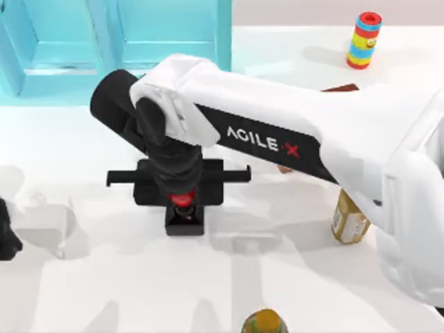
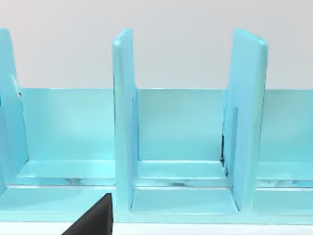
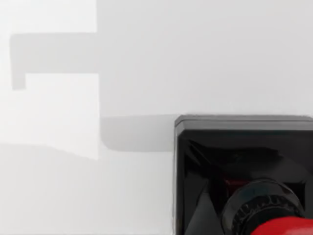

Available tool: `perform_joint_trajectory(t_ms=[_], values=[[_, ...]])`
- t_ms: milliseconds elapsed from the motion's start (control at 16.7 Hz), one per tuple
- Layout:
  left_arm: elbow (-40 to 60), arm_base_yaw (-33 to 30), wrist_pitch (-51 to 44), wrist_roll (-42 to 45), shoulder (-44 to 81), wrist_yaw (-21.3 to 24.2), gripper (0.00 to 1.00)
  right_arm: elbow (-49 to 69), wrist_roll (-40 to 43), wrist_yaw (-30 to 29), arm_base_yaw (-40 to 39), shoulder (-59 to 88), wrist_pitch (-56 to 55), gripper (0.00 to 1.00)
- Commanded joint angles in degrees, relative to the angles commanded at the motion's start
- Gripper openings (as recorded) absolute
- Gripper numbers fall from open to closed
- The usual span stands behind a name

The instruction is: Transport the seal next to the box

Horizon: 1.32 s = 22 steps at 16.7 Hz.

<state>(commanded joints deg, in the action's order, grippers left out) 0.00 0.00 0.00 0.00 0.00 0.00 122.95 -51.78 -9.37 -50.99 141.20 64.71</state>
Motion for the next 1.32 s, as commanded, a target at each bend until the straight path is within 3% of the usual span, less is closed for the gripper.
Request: perform_joint_trajectory(t_ms=[540, 960, 1320], values=[[0.0, 0.0, 0.0, 0.0, 0.0, 0.0, 1.0, 0.1, -0.1, 0.0, -0.2, -0.1, 0.2, 0.0], [0.0, 0.0, 0.0, 0.0, 0.0, 0.0, 1.0, 11.2, 0.0, 0.0, -0.1, 0.3, 10.8, 0.0], [0.0, 0.0, 0.0, 0.0, 0.0, 0.0, 1.0, 11.8, 0.0, 0.0, -0.1, 0.2, 11.4, 0.0]])
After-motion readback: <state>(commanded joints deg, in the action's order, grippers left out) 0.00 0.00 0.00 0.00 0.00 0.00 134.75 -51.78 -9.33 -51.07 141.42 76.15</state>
